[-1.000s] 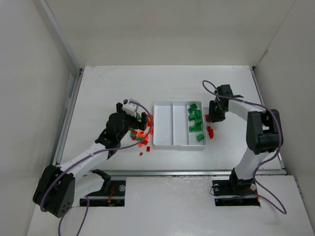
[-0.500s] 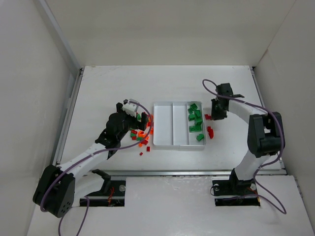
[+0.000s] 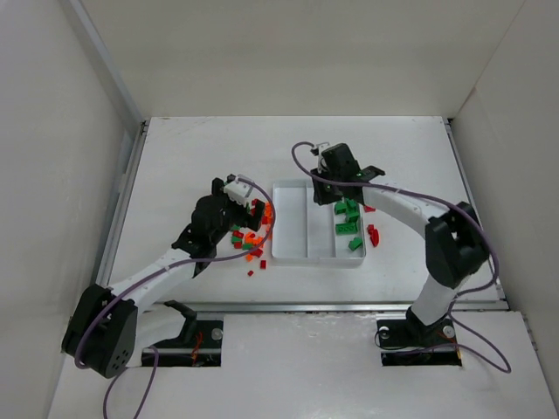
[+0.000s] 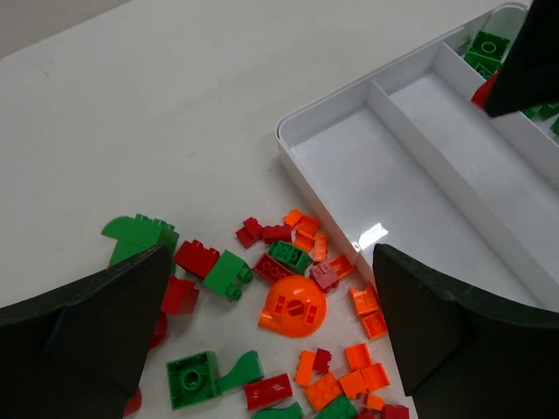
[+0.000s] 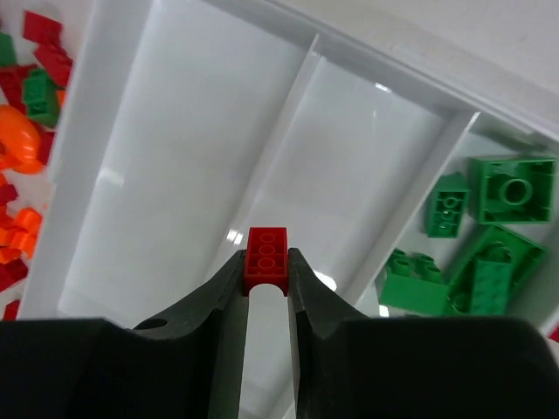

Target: Sort the legos into containers by color

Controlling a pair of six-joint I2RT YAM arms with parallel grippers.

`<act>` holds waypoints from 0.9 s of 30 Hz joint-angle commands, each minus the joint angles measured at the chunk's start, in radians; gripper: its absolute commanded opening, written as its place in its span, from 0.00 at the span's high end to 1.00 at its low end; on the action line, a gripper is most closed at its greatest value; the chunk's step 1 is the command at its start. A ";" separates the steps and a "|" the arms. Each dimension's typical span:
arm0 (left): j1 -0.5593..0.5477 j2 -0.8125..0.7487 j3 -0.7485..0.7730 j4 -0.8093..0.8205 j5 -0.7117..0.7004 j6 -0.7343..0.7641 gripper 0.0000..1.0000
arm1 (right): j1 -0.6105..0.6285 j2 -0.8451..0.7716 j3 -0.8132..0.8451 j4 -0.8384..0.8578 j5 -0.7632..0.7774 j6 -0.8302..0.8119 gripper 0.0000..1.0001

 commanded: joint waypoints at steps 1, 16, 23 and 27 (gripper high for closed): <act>0.002 -0.008 0.064 0.055 0.008 0.105 0.00 | 0.003 0.073 0.058 0.031 -0.075 -0.014 0.83; 0.002 0.019 0.055 0.036 -0.094 0.350 0.00 | -0.044 0.047 0.120 -0.019 -0.021 0.026 0.37; 0.002 0.019 0.055 0.015 -0.103 0.340 0.00 | -0.297 -0.094 -0.069 0.012 0.007 0.224 0.51; 0.002 0.019 0.055 0.006 -0.103 0.331 0.00 | -0.382 -0.053 -0.093 -0.021 -0.024 0.233 0.56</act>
